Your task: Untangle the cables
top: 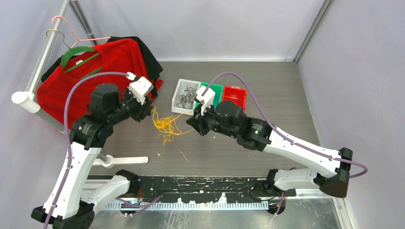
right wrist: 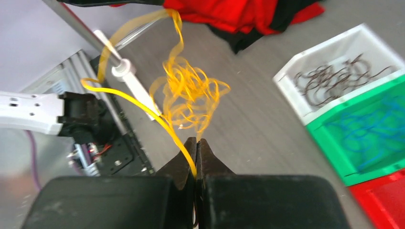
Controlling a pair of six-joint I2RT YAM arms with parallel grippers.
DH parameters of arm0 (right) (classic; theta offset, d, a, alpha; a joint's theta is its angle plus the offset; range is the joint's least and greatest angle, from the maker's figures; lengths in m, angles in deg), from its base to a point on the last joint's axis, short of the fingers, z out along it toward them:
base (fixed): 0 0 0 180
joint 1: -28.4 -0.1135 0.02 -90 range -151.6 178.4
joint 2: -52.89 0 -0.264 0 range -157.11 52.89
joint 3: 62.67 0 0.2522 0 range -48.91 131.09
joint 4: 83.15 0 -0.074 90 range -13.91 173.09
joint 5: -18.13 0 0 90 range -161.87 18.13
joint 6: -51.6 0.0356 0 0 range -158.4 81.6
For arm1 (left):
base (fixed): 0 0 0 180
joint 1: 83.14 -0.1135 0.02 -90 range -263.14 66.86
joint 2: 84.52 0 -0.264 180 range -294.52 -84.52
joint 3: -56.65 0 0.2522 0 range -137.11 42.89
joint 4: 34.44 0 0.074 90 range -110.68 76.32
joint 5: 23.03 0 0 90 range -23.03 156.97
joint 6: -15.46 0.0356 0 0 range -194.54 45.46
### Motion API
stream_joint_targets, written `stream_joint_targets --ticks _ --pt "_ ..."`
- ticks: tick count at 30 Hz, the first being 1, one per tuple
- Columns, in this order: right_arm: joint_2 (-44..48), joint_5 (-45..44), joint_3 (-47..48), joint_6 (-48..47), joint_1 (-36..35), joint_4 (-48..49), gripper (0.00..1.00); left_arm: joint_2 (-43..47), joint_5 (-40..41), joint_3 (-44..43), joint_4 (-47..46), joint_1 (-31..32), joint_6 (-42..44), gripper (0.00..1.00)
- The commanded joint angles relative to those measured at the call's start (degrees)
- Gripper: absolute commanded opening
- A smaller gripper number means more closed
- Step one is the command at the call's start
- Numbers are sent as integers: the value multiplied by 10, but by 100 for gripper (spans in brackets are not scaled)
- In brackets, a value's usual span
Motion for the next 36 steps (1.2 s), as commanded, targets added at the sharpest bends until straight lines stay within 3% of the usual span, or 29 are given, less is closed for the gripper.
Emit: stream_joint_targets --ticks 1,3,4,6,9,13,21,25,29,33,36 --pt "-36 66 99 123 7 -111 1 2 22 23 -30 -4 -9 48" --pt "-80 63 166 146 18 -189 1 8 -11 45 -1 -4 -20 64" --pt "-99 65 196 151 22 -223 1 12 -41 55 16 -4 -20 80" --pt "-127 71 233 155 24 -266 1 24 -122 68 56 -4 -21 91" --pt "-151 102 249 170 25 -274 1 50 -256 67 85 -4 -7 92" --pt "-162 151 232 186 25 -229 1 81 -318 77 31 -4 -43 94" --pt "-191 126 239 184 16 -205 1 74 -336 136 -91 -4 -240 93" --pt "-199 108 242 176 8 -205 1 82 -273 167 -144 -4 -255 91" --pt "-204 96 239 162 -1 -199 1 67 -247 166 -150 -4 -248 88" --pt "-203 89 229 148 -9 -193 1 65 -260 167 -169 -4 -254 62" --pt "-190 94 209 148 -9 -173 1 66 -254 167 -166 -4 -238 30"
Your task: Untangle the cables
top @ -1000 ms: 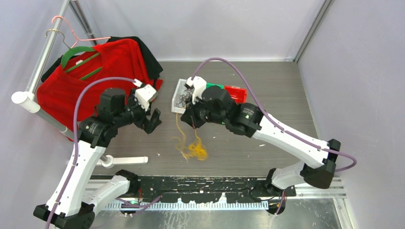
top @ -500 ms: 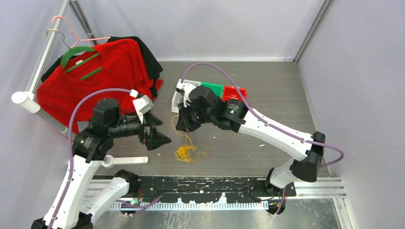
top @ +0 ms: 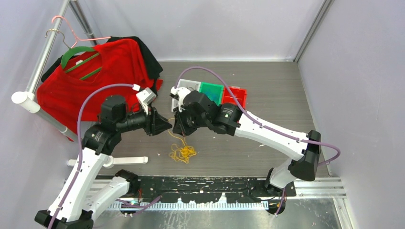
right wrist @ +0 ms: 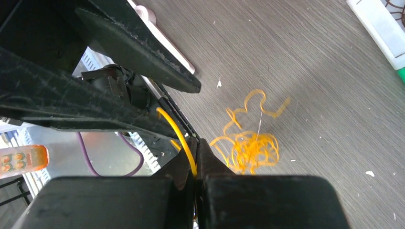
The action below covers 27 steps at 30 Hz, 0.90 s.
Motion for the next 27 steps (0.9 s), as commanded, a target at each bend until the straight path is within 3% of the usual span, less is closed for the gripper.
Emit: stream_joint_targets --ticks 1,4,7,9,14,21,27 --pt "23 -3 -18 -12 -4 61 1 5 7 -6 -41 -1 14 20" --pt "39 0 -46 -7 -4 100 1 7 12 -6 -36 -1 19 1" --pt "54 -13 -76 -4 -4 144 3 7 14 -24 -36 -1 13 0" --pt "67 -39 -117 -4 -4 193 16 -2 5 -57 -21 -1 -1 0" --pt "97 -176 -246 -24 -28 405 33 -23 -50 -121 20 -1 -73 0" --pt "45 -309 -300 -77 -61 617 40 -20 -94 -125 39 0 -108 0" --pt "9 -360 -335 -98 -66 706 46 -30 -149 -170 53 -1 -124 0"
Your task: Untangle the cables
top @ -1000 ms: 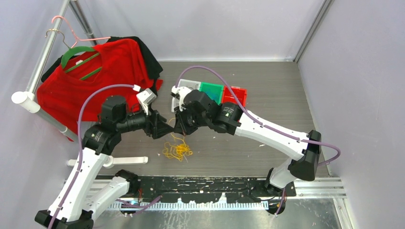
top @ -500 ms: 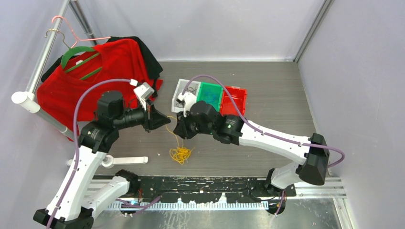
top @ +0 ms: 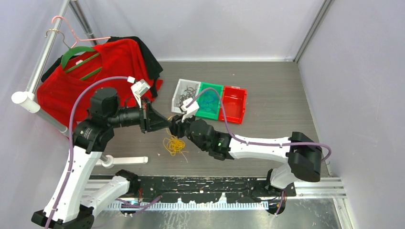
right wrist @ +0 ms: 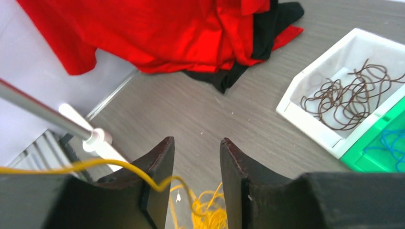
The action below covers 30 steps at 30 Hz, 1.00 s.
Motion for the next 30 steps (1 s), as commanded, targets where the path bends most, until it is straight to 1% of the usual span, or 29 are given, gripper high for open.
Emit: stream_joint_targets --ticks 1,6,9,15,18,23,25,30 --pt "-22 -72 -26 -32 -2 143 48 -4 -66 -67 1 -1 -30 0" --pt "-50 -118 -102 -33 -2 225 56 -22 -72 -153 12 -1 -37 0" --pt "-56 -122 -134 -25 -1 273 59 -35 -73 -201 17 -1 -39 0" --pt "-54 -119 -160 -7 0 270 66 -61 -74 -282 20 -1 -39 0" --pt "-44 -130 -198 13 4 287 68 -75 -54 -338 28 -1 -10 0" --pt "-12 -155 -273 46 18 309 66 -103 1 -450 86 -1 83 0" --pt "4 -158 -295 57 22 309 65 -108 26 -473 95 -1 106 0" --pt "33 -166 -331 64 23 313 65 -112 90 -501 81 -1 151 0"
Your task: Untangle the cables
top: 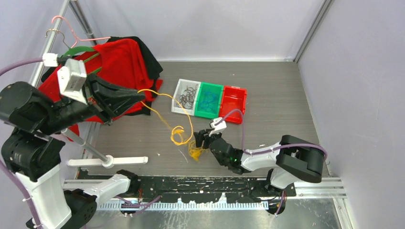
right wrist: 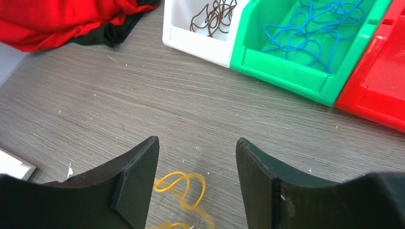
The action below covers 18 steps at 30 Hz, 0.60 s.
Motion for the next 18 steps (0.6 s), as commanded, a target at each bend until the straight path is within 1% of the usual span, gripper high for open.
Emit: stream_joint_targets --ticks 1,4,7,9,11,13,18 --pt "39 -29 -20 24 1 44 65 -4 75 -35 -10 -1 64 0" --pt "49 -32 -34 39 4 44 60 -7 102 -50 -16 -1 81 0" --pt "57 -34 -43 49 5 43 52 -7 105 -51 -15 -1 89 0" --pt "64 -28 -42 47 6 40 50 -7 106 -48 -10 -1 89 0" --pt "79 -6 -35 26 6 40 53 -6 102 -39 -6 -1 89 0" --pt "106 24 -9 2 6 3 60 0 96 -18 -3 -1 93 0" --pt "184 125 94 -62 7 -105 69 23 85 48 -5 -1 110 0"
